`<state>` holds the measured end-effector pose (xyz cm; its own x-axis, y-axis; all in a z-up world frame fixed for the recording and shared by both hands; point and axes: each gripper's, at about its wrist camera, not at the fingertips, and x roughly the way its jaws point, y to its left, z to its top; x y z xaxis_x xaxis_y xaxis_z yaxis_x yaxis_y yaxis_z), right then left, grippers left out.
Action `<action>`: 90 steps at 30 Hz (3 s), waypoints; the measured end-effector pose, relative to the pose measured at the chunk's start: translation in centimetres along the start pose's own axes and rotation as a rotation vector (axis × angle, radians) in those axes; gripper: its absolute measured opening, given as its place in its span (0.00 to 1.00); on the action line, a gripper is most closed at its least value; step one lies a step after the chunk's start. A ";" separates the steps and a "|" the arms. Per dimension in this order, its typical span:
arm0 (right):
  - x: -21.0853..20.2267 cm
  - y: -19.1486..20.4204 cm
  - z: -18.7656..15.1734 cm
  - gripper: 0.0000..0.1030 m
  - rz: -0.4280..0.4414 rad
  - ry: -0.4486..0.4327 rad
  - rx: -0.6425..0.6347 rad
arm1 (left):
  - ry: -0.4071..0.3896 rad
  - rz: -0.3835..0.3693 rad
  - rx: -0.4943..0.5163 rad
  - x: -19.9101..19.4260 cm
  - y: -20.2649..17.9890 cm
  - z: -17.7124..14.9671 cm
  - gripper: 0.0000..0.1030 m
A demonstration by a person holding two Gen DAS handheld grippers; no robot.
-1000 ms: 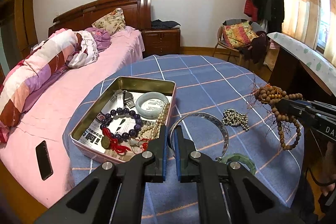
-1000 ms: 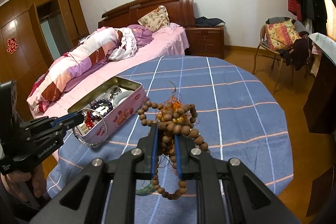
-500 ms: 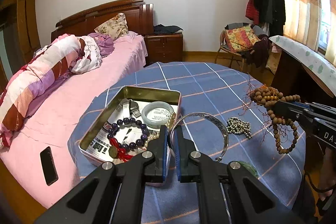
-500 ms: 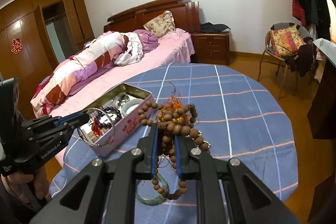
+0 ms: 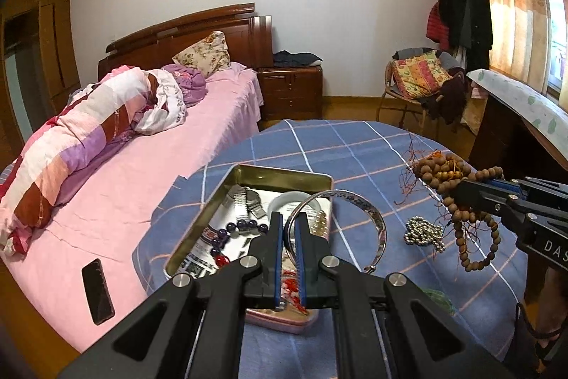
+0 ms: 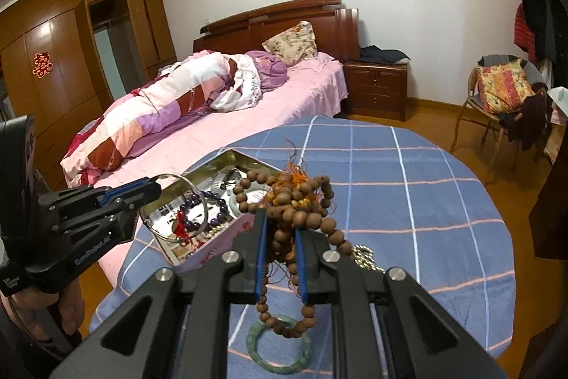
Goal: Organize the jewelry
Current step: 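Lower the silver bangle into the tin with the left tool while the right tool drops the wooden beads in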
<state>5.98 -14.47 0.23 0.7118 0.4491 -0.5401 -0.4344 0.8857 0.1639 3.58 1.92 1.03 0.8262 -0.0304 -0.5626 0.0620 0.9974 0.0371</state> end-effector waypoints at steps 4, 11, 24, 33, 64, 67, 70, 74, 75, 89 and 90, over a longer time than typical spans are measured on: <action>0.4 0.8 0.7 0.16 0.012 -0.001 -0.025 | -0.006 0.020 -0.014 0.0 1.2 0.4 0.05; 1.4 1.9 1.3 0.16 0.034 0.008 -0.053 | -0.004 0.045 -0.043 0.4 3.0 0.8 0.05; 4.0 4.0 2.8 0.16 0.069 0.032 -0.110 | 0.033 0.094 -0.067 2.8 5.4 1.0 0.05; 7.0 5.3 3.5 0.16 0.075 0.071 -0.145 | 0.062 0.106 -0.077 4.7 6.4 1.1 0.05; 14.7 5.3 3.6 0.16 0.041 0.193 -0.120 | 0.212 0.078 -0.024 10.7 5.9 0.3 0.05; 15.1 5.2 3.6 0.16 0.037 0.201 -0.121 | 0.223 0.081 -0.017 11.1 5.8 0.3 0.05; 15.5 5.2 3.6 0.16 0.035 0.209 -0.119 | 0.233 0.080 -0.017 11.4 5.8 0.2 0.05; 15.8 5.3 3.4 0.17 0.034 0.223 -0.122 | 0.248 0.077 -0.009 11.7 5.7 -0.1 0.05; 15.9 5.3 3.3 0.17 0.033 0.226 -0.122 | 0.250 0.075 -0.007 11.7 5.7 -0.1 0.05; 17.1 5.6 2.8 0.18 0.026 0.270 -0.124 | 0.285 0.073 -0.002 12.7 5.9 -0.9 0.05; 17.1 5.6 2.8 0.19 0.032 0.271 -0.120 | 0.289 0.077 -0.003 12.7 5.9 -0.9 0.05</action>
<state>17.24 -1.52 -5.82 0.5308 0.4142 -0.7394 -0.5274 0.8444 0.0944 13.96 7.51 -6.68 0.6350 0.0646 -0.7698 0.0032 0.9963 0.0863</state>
